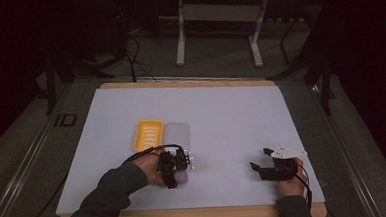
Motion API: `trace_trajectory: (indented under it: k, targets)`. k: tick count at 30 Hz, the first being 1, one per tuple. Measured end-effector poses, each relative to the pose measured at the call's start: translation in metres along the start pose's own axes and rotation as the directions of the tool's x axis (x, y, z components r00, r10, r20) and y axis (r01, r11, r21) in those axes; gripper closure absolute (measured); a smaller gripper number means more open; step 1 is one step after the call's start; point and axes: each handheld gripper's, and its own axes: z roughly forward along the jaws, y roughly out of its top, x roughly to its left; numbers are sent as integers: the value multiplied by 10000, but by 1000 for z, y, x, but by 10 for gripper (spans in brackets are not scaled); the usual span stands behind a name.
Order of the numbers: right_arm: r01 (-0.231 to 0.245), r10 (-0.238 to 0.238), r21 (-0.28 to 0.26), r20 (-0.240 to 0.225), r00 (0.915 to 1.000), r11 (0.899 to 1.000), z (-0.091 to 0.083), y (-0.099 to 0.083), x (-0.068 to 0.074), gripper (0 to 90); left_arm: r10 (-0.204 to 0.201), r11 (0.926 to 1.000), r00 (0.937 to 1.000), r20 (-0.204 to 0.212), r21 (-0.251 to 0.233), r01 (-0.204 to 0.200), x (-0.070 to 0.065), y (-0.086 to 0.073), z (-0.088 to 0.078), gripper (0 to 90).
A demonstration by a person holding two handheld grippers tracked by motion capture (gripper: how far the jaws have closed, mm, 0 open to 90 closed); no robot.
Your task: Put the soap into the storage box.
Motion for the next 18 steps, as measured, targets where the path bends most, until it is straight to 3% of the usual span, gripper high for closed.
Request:
trace_trajectory:
  k: [18]
  targets:
    - [-21,21,-3,5,10000,10000,0,0,0,213,150,9998,9999,-75,144,-149,1,1,-4,500]
